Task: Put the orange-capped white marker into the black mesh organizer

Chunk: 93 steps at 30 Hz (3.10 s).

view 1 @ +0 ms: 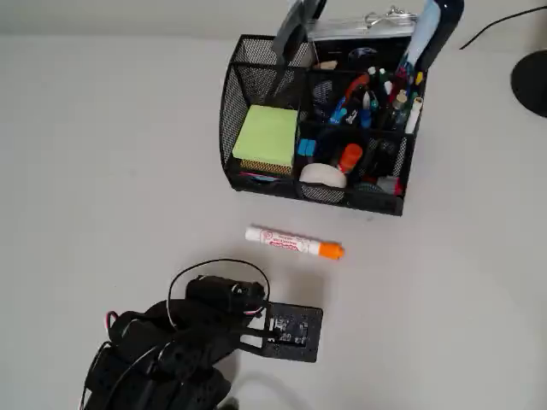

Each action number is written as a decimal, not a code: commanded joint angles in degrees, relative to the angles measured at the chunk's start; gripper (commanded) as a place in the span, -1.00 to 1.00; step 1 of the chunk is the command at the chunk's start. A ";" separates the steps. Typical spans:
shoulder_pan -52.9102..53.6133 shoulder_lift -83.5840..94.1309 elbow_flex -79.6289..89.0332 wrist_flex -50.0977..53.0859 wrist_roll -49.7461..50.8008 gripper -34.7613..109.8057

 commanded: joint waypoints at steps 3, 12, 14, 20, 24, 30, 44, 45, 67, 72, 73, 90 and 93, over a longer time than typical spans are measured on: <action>-0.09 -0.26 -0.09 -0.26 0.70 -0.48; -0.09 -0.26 -0.09 -0.26 0.70 -0.48; -0.09 -0.26 -0.09 -0.26 0.70 -0.48; -0.09 -0.26 -0.09 -0.26 0.70 -0.48; -2.55 -0.26 -0.09 -0.26 -1.67 -0.47; -5.27 -0.26 -0.09 -0.26 -4.48 -0.47; -1.67 -3.87 -2.46 -9.40 -12.57 -0.32; -1.67 -8.00 -4.31 -10.99 -11.78 -0.27; 0.88 -94.04 -59.50 -12.04 -3.69 -0.27; 1.76 -99.93 -63.46 -12.30 -3.96 -0.27; 1.76 -100.55 -63.90 -12.30 -4.04 -0.28; 1.05 -101.07 -65.13 -10.20 -10.28 -0.52; 0.53 -92.81 -65.48 -8.17 -14.41 -0.52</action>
